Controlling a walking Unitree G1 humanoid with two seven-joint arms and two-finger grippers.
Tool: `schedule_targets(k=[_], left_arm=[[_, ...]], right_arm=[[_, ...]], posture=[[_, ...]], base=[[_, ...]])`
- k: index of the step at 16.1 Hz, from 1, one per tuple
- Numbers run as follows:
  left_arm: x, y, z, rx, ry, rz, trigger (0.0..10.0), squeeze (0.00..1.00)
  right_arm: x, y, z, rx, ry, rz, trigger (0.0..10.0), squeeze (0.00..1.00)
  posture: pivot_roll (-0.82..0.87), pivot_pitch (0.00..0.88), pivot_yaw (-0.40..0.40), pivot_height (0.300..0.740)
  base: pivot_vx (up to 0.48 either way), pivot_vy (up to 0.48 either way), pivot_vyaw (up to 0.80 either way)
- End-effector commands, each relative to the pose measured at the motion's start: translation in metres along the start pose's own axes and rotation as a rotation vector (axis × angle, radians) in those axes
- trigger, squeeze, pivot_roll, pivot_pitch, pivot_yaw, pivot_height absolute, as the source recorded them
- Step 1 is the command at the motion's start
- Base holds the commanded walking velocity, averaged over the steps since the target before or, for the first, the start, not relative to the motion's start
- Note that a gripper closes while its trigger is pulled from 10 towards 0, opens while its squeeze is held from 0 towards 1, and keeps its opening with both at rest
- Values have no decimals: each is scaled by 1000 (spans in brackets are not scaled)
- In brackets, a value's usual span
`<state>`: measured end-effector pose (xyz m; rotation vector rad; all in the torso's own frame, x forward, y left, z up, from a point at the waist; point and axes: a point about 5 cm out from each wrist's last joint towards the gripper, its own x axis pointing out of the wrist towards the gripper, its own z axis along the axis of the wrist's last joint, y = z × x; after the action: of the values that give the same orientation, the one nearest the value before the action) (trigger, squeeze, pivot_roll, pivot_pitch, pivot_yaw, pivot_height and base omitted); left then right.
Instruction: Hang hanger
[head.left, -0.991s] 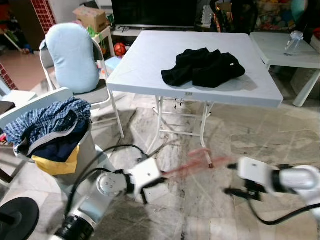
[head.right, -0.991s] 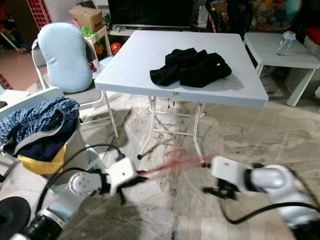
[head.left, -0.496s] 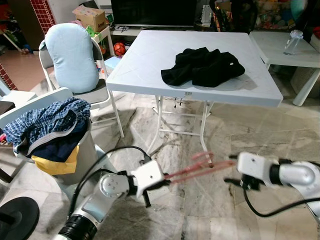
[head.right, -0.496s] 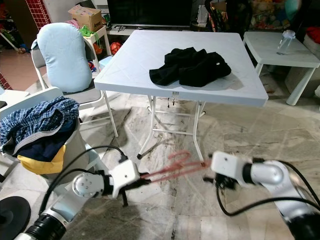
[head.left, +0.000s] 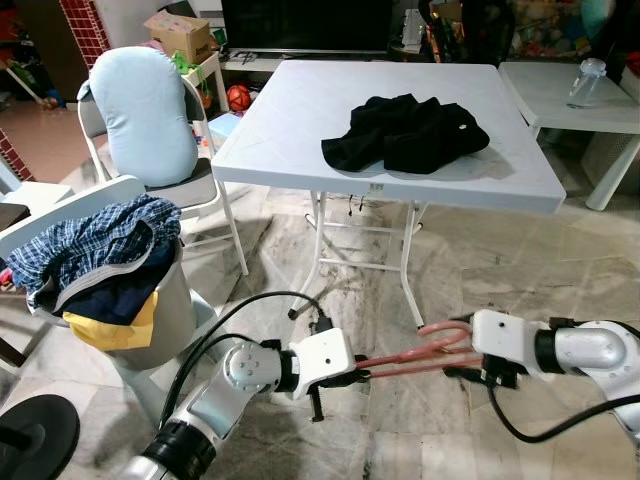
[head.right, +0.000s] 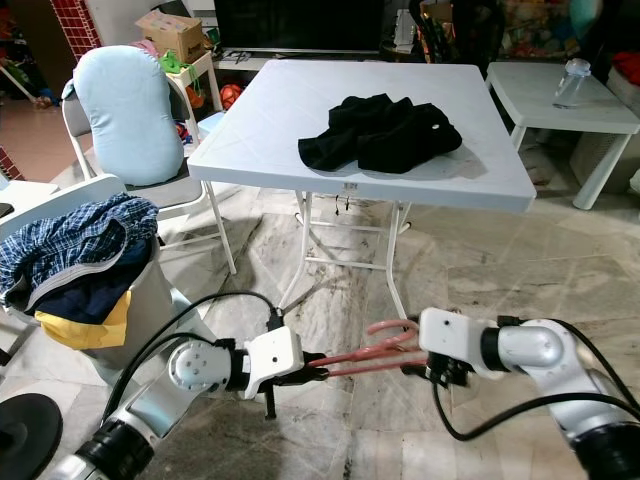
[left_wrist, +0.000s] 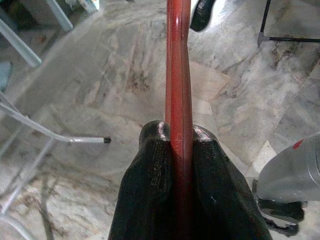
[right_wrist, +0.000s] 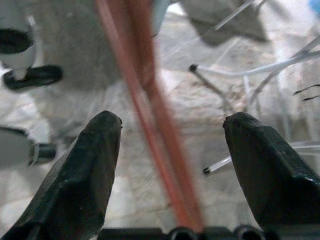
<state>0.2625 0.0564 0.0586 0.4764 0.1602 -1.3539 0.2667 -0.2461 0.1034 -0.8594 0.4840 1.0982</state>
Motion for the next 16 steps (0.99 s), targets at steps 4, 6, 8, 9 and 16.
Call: schedule_targets(k=[4, 6, 8, 9, 16], left_arm=[[1, 5, 3, 48, -6, -33, 10000, 0], [2, 4, 3, 56, -3, -44, 10000, 0], [3, 1, 1, 61, -5, -56, 10000, 0], [3, 1, 1, 62, -5, -58, 10000, 0], [2, 0, -2, 80, 12, -76, 10000, 0]], right_arm=[[-2, -5, 5, -39, 20, 53, 0, 0], [-4, -8, 1, -52, 50, 49, 0, 0], [-6, -8, -4, -65, 94, 60, 0, 0], [-6, -7, -6, -69, 107, 68, 0, 0], [-8, -5, -15, -65, 148, 81, 0, 0]], posture=[[-39, 0, 45, 740], [-38, 0, 47, 740], [-39, 0, 48, 740], [-38, 0, 48, 740], [-36, 0, 51, 740]], base=[[0, 0, 0], [0, 0, 0], [0, 0, 0], [0, 0, 0], [0, 0, 0]])
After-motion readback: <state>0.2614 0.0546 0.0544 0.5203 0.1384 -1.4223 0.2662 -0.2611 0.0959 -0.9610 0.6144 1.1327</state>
